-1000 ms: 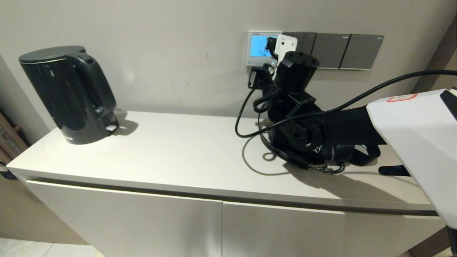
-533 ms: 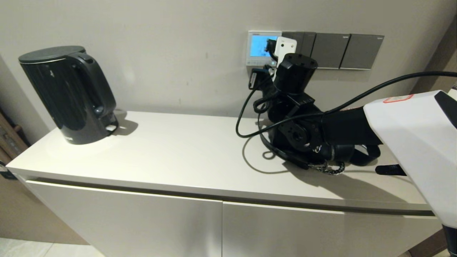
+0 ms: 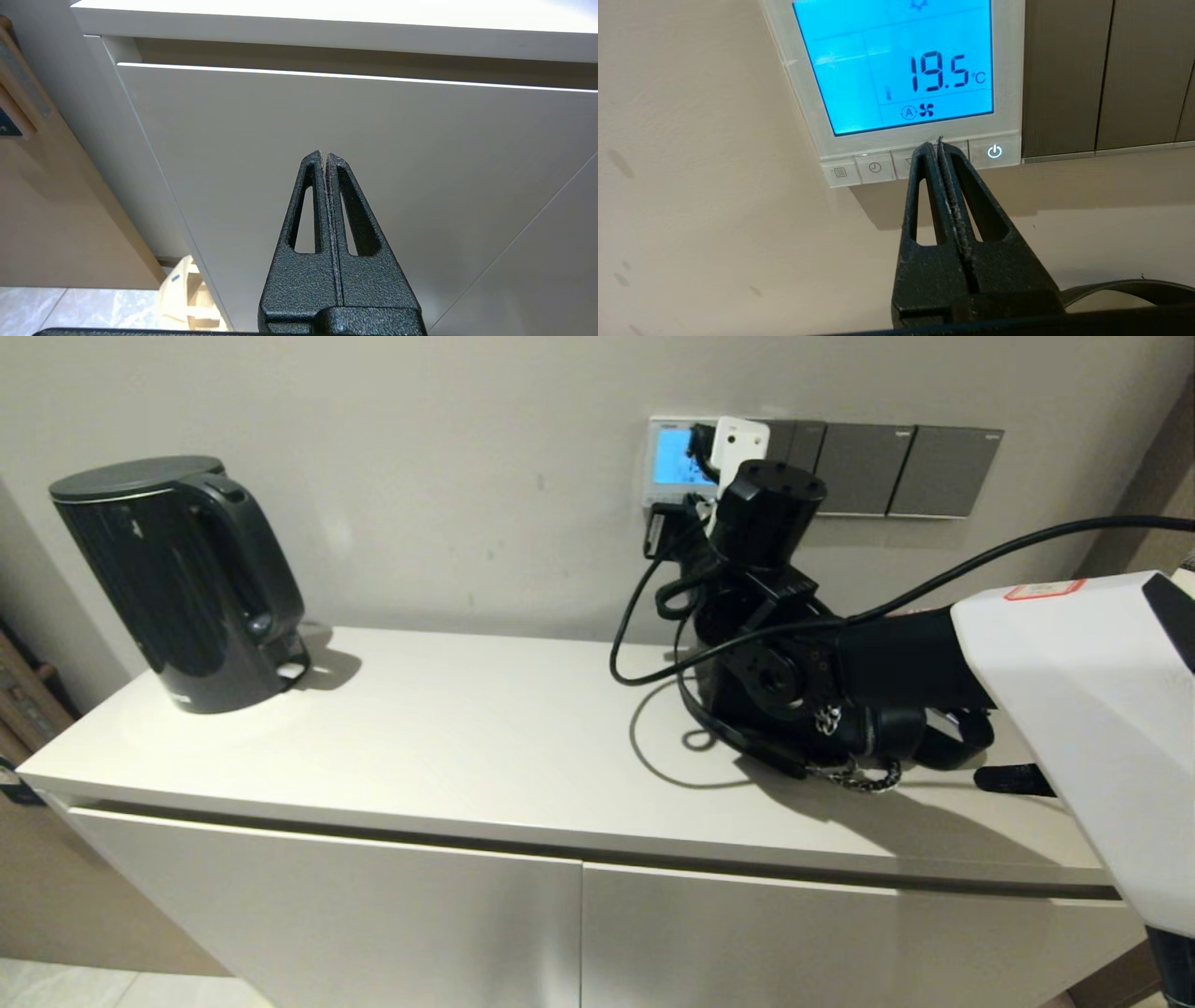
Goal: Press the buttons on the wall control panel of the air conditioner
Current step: Press the temperature increase button
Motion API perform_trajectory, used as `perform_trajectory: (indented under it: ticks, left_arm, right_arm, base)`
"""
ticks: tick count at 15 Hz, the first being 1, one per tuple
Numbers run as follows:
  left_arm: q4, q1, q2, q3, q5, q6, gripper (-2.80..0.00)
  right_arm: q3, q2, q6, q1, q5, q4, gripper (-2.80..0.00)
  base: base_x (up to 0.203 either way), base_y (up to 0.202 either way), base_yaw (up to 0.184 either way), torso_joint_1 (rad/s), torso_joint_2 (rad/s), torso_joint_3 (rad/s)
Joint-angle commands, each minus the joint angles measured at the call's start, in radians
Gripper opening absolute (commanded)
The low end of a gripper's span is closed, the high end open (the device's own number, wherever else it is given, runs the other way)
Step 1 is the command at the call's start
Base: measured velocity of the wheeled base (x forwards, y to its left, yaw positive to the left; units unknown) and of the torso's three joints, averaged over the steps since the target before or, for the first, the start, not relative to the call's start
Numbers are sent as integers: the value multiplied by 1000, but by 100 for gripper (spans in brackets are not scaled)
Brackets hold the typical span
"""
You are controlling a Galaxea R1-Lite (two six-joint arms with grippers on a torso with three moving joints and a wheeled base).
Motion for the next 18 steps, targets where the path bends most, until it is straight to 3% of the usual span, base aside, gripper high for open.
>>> perform_trajectory:
  ticks: [1, 18]
  left_arm:
    - [0, 0, 0, 2, 0, 0, -280]
    - [0, 0, 0, 2, 0, 0, -280]
  right_arm:
    - [3, 10, -1, 0, -3, -6, -280]
    - [22, 6, -3, -3, -5, -27, -280]
  base:
    - [0, 0, 0, 0, 0, 0]
    - [0, 0, 0, 0, 0, 0]
